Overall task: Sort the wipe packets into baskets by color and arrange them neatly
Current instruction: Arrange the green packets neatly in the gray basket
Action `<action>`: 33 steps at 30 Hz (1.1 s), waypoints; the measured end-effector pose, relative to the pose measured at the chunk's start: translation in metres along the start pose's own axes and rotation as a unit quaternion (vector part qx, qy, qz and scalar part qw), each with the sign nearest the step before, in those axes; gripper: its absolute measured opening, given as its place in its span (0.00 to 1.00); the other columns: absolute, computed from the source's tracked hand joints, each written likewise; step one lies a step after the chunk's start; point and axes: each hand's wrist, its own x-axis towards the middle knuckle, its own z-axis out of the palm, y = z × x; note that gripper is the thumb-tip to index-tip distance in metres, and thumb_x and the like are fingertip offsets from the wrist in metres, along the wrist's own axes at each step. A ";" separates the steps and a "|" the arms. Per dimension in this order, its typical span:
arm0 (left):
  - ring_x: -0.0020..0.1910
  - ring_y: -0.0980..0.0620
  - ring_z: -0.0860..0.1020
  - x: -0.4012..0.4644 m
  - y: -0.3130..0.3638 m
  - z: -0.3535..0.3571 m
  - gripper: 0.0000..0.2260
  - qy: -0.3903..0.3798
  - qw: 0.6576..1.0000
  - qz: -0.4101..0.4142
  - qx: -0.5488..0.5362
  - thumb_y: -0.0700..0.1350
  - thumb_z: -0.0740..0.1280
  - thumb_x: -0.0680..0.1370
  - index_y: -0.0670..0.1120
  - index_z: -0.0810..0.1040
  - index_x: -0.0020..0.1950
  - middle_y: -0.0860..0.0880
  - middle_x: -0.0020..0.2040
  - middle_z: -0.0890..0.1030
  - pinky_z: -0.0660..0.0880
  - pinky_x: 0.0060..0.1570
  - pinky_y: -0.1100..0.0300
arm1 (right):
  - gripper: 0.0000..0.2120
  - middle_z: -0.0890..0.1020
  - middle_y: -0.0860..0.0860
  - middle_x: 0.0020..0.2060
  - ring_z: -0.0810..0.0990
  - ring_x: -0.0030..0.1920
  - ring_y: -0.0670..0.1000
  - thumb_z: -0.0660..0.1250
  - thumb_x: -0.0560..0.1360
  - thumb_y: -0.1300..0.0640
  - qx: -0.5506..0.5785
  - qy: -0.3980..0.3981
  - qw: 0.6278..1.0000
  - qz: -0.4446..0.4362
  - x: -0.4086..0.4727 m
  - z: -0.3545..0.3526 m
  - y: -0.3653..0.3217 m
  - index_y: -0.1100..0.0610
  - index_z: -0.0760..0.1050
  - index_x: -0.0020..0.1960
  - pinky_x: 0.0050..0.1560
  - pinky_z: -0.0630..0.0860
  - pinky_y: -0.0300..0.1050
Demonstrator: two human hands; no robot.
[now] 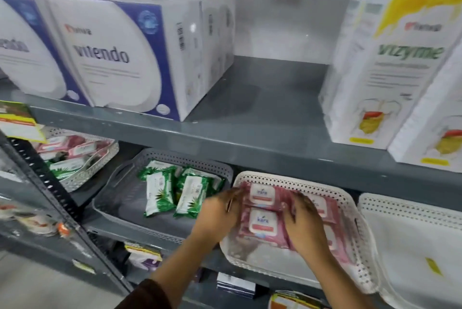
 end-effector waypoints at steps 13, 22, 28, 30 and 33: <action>0.69 0.42 0.66 0.036 -0.144 -0.116 0.52 -0.075 0.928 -0.314 0.186 0.71 0.69 0.68 0.35 0.55 0.75 0.38 0.72 0.64 0.68 0.65 0.54 | 0.36 0.64 0.55 0.75 0.61 0.75 0.58 0.60 0.70 0.73 -0.119 -0.144 0.962 -0.197 0.035 0.104 -0.203 0.46 0.69 0.72 0.72 0.62 0.56; 0.59 0.47 0.76 0.040 -0.213 -0.144 0.21 -0.280 0.923 -0.129 0.231 0.55 0.67 0.77 0.52 0.72 0.69 0.48 0.63 0.77 0.75 0.59 0.50 | 0.34 0.57 0.51 0.78 0.55 0.77 0.56 0.66 0.73 0.71 -0.103 -0.258 0.955 -0.100 0.029 0.106 -0.213 0.43 0.69 0.71 0.74 0.58 0.50; 0.77 0.43 0.47 0.033 -0.231 -0.163 0.37 -0.372 0.913 -0.038 0.165 0.30 0.62 0.76 0.53 0.54 0.80 0.53 0.79 0.47 0.54 0.73 0.46 | 0.42 0.51 0.47 0.79 0.53 0.79 0.54 0.67 0.69 0.74 -0.061 -0.311 0.947 -0.057 0.016 0.110 -0.205 0.38 0.65 0.72 0.75 0.62 0.54; 0.77 0.41 0.50 0.033 -0.235 -0.166 0.34 -0.355 0.922 -0.056 0.143 0.36 0.66 0.78 0.51 0.54 0.80 0.48 0.79 0.48 0.52 0.73 0.46 | 0.44 0.51 0.44 0.79 0.51 0.79 0.52 0.66 0.69 0.76 -0.060 -0.349 0.933 -0.059 0.015 0.107 -0.204 0.37 0.64 0.73 0.76 0.59 0.52; 0.73 0.43 0.62 0.033 -0.241 -0.164 0.33 -0.330 0.934 -0.061 0.124 0.38 0.70 0.77 0.49 0.59 0.78 0.44 0.78 0.57 0.61 0.71 0.50 | 0.42 0.57 0.45 0.78 0.62 0.76 0.51 0.74 0.68 0.70 -0.048 -0.352 0.934 -0.045 0.013 0.105 -0.204 0.39 0.66 0.72 0.74 0.64 0.48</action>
